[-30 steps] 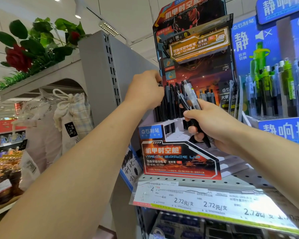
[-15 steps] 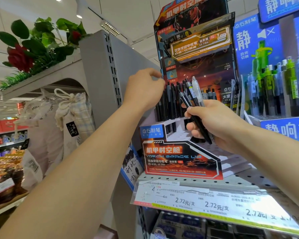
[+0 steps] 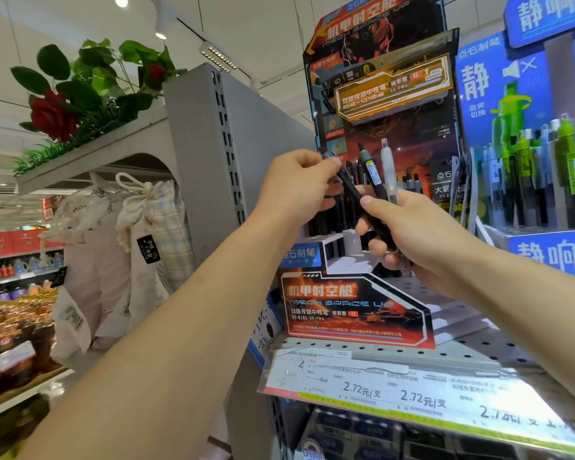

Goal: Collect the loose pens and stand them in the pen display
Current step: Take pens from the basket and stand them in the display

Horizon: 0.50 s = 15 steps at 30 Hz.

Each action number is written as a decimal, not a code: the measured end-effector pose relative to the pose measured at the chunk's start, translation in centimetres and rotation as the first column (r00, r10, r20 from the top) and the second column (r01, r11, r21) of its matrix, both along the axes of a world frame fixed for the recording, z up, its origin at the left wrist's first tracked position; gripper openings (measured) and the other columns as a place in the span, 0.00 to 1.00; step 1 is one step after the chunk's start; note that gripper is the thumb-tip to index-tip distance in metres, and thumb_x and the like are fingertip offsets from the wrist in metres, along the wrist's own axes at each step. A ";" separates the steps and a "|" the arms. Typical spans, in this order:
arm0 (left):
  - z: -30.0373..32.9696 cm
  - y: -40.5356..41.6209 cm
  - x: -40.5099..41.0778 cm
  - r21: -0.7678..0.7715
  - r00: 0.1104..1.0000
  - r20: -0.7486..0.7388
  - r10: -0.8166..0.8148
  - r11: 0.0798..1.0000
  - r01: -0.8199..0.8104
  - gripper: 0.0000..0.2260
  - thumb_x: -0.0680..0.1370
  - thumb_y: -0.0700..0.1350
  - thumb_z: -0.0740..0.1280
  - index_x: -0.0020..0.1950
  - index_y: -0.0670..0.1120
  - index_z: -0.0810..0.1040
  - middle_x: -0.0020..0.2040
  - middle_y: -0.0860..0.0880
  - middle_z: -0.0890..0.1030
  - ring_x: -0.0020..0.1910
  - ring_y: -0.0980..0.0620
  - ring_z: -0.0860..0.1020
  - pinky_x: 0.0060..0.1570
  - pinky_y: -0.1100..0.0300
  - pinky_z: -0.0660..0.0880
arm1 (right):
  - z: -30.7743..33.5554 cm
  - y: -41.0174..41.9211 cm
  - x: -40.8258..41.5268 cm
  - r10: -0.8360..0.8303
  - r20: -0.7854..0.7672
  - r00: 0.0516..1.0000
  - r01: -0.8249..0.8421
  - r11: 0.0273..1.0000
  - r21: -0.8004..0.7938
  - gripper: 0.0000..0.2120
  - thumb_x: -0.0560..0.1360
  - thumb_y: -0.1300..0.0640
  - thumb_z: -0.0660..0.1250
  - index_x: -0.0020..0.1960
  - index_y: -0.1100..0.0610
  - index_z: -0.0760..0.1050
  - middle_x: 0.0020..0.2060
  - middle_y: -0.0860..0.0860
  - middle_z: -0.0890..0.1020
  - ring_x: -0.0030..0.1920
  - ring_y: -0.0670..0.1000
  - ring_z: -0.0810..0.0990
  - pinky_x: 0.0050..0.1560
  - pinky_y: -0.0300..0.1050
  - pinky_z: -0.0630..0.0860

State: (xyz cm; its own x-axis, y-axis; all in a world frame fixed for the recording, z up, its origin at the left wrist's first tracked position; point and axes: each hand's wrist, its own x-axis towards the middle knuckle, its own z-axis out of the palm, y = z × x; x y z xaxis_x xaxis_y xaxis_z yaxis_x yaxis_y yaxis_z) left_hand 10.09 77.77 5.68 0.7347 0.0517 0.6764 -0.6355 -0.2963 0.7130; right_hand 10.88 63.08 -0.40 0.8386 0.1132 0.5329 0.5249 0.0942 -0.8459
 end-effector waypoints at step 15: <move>1.3 2.1 1.2 -0.151 0.868 0.412 0.278 0.960 -0.236 0.04 0.78 0.46 0.71 0.49 0.54 0.78 0.40 0.53 0.84 0.39 0.56 0.85 0.45 0.53 0.83 | 0.0 -0.6 0.2 -0.077 -0.019 0.997 0.076 0.995 -0.071 0.08 0.82 0.50 0.67 0.49 0.55 0.76 0.24 0.45 0.71 0.21 0.45 0.61 0.21 0.37 0.58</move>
State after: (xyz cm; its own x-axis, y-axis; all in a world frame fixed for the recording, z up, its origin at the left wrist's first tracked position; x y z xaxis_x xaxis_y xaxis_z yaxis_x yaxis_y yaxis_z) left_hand 11.33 79.87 7.01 0.3290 0.2769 0.9028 -0.7938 -0.4366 0.4233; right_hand 11.07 62.43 -0.37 0.8572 0.0850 0.5078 0.5101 -0.0058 -0.8601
